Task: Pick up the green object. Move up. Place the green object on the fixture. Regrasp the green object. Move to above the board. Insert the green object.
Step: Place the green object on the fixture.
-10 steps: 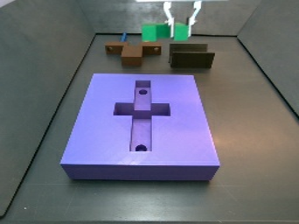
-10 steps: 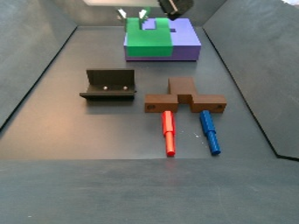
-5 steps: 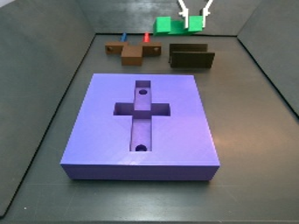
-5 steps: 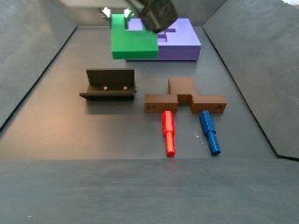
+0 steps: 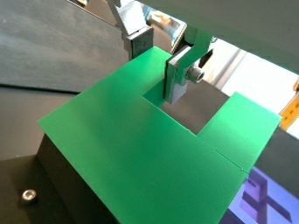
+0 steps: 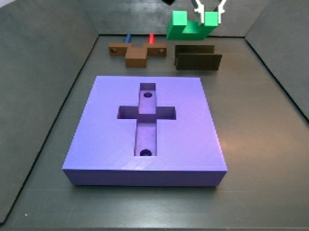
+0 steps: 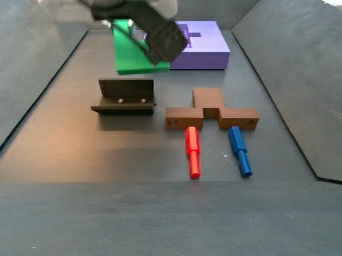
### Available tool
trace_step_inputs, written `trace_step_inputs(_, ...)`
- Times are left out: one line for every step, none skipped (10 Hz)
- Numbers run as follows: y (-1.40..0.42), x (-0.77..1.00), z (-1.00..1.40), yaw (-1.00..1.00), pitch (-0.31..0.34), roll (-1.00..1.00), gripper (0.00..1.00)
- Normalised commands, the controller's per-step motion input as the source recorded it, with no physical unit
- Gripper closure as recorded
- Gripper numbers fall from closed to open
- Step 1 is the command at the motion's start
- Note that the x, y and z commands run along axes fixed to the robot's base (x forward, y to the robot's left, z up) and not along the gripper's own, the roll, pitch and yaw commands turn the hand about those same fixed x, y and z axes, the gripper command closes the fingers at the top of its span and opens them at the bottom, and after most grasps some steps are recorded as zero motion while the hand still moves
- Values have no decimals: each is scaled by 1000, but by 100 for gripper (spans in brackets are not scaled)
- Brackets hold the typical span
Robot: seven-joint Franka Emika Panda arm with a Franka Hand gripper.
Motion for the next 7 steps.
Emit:
trace_step_inputs(0, 0, -46, 0, 0, 0, 100)
trace_step_inputs(117, 394, -211, -11, -137, -103, 100)
trace_step_inputs(337, 677, -249, -183, -320, -246, 100)
trace_step_inputs(374, 220, -314, -346, -443, -71, 100)
trace_step_inputs(286, 354, -289, -349, -360, -34, 100)
trace_step_inputs(129, 331, -297, -394, -360, 0, 100)
trace_step_inputs(91, 254, -334, -283, -289, -11, 100)
